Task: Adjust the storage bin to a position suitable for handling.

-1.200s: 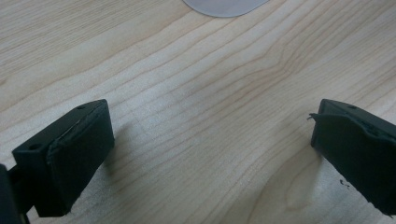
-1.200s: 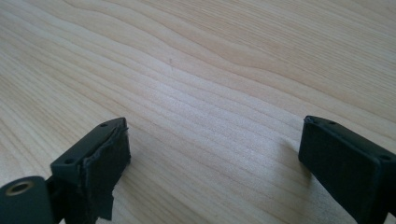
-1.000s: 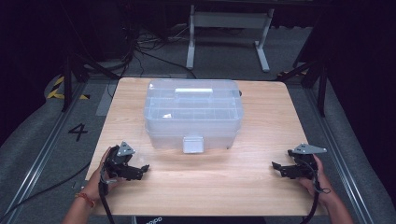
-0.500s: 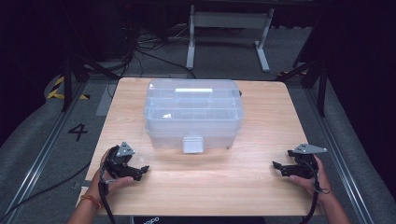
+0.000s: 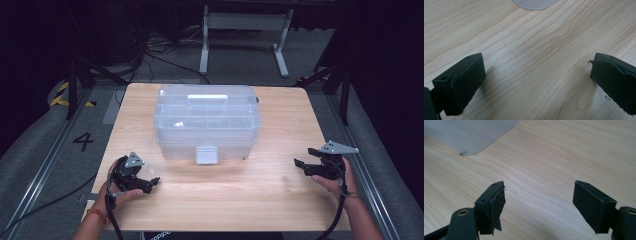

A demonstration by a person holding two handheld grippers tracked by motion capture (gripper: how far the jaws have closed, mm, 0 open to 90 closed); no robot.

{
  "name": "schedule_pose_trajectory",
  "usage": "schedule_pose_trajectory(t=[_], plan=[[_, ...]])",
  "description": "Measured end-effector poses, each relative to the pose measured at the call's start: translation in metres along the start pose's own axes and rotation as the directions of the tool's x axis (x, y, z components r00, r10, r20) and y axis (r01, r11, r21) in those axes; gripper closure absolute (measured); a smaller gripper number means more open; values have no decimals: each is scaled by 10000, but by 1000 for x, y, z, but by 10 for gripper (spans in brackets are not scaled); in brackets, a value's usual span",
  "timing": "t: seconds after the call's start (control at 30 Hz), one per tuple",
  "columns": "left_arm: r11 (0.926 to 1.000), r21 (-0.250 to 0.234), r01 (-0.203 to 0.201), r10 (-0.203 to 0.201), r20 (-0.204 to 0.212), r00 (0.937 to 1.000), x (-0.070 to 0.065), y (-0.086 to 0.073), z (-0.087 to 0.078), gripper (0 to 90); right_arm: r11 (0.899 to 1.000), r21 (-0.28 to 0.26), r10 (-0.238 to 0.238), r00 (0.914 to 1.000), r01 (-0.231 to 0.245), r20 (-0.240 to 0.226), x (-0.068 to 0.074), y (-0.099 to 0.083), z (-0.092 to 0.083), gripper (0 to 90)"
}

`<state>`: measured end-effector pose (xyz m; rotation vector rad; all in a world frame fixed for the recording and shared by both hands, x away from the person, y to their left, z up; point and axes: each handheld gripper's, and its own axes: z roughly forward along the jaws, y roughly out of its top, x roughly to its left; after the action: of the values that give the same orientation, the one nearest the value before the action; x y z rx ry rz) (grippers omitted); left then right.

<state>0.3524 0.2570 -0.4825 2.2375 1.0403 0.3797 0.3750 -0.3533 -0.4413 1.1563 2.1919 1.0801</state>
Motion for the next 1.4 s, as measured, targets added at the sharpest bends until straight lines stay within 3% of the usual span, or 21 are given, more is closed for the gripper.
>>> schedule_pose_trajectory(t=[0.4, 0.63, 1.0, 1.4], plan=[[10000, -25, -84, 84, -8, 10000, 1, 0, 0, 5, 9958, -548, -715, 9971, 728, 247, 1, 59, -12, 282], [9999, -4, 101, -101, 33, 9999, -1, 0, 0, 7, 9930, -654, -979, 9952, 979, 35, 6, 78, -13, 286], [10000, -2, 82, -82, -21, 10000, -1, 0, 0, 9, 9854, -891, -1472, 9889, 1448, -205, 20, 110, -11, 287], [10000, -8, 87, -88, -50, 9999, -1, 0, -1, 11, 9687, -1315, -2174, 9752, 2105, -408, 45, 157, 7, 287]])
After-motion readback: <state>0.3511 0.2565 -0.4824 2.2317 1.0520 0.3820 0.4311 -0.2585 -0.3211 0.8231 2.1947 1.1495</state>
